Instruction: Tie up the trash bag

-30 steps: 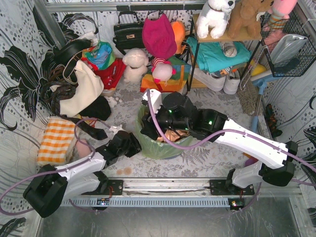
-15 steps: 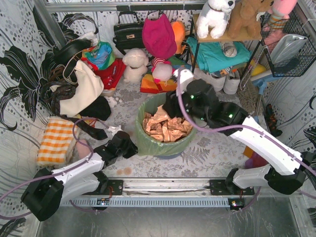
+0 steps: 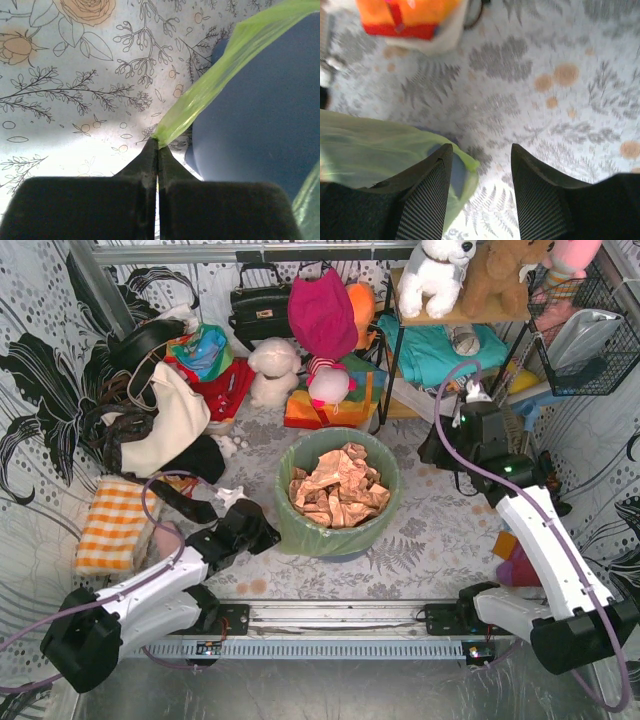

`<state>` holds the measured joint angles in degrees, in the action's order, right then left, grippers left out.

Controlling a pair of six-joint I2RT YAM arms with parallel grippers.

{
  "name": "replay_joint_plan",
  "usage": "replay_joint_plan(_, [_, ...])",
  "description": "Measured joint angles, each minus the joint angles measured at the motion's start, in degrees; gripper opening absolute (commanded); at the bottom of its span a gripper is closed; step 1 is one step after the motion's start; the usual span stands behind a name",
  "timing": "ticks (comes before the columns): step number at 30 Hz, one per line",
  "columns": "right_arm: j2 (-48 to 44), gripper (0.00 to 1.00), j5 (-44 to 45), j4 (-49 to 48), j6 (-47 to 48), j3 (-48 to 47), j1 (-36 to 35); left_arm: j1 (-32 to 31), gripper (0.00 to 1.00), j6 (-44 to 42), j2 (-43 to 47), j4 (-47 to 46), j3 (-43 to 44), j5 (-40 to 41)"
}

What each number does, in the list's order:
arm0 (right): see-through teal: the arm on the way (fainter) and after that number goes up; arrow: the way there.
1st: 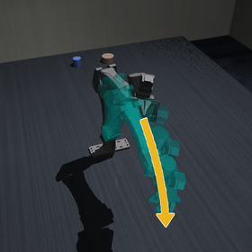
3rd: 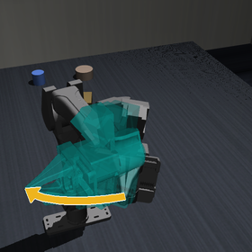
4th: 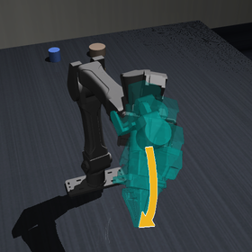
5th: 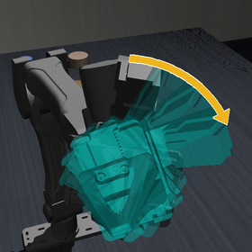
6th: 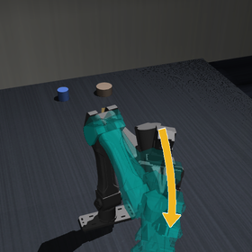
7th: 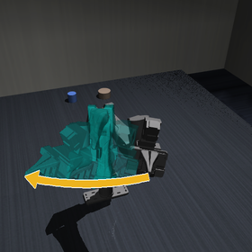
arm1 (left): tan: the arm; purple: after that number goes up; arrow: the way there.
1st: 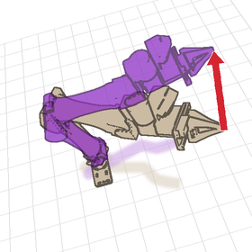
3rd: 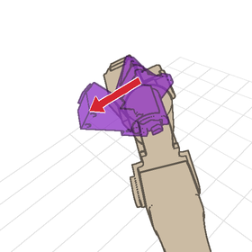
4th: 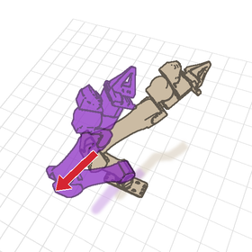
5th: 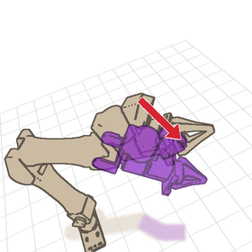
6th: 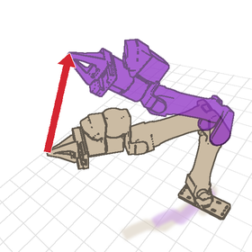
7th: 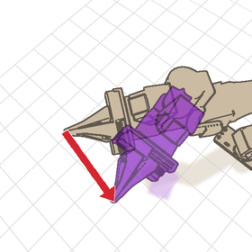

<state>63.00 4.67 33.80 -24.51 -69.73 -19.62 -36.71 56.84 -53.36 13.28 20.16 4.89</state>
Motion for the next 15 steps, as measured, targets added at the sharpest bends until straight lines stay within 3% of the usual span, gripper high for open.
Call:
replay_joint_plan(6, [-0.55,0.49,-9.64,-5.16,-3.19,15.67,5.25,0.00,0.00,-0.39,-0.13,1.90,3.04,0.90])
replay_joint_plan(15, [-1.46,0.48,-22.97,-17.79,-6.34,30.84,5.68,0.15,0.00,-1.77,-3.19,2.99,9.18,1.60])
